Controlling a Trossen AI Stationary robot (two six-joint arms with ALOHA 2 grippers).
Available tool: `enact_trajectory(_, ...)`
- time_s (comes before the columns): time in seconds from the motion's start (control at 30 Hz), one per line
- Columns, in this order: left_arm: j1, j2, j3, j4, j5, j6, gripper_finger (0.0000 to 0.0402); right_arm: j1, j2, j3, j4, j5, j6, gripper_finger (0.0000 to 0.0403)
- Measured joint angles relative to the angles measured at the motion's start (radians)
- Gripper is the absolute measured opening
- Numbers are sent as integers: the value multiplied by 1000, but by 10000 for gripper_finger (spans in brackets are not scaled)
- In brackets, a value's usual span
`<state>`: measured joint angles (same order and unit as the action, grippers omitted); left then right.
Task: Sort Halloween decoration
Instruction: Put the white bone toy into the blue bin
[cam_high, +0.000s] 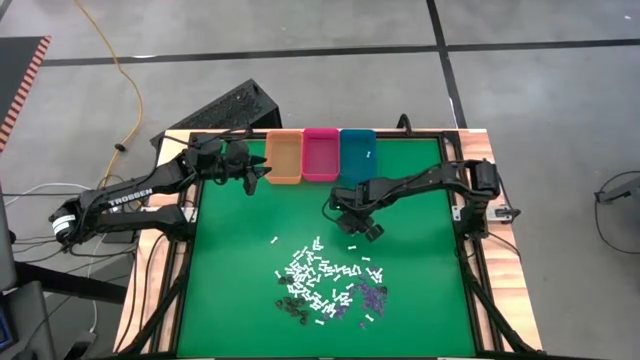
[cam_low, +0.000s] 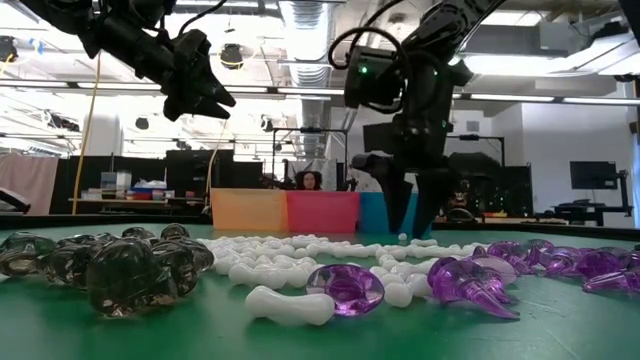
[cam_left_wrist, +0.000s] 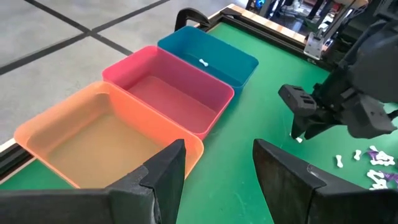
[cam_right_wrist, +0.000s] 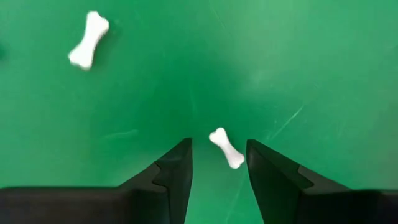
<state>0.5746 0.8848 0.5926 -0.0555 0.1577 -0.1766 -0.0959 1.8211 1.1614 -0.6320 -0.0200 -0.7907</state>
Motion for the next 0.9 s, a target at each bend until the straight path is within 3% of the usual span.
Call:
enact_trajectory(0.23,-1,0,0,-2,0,0,178,0,25,6,-3,5,-22,166)
enact_trajectory(0.6,-1,0,0,-3,-6,-1,178,1,28,5,-22,8,-4,61)
enact_trajectory(0.9,-1,0,0,-3,-7,-3,178,3,27,4,-19,16,61,34)
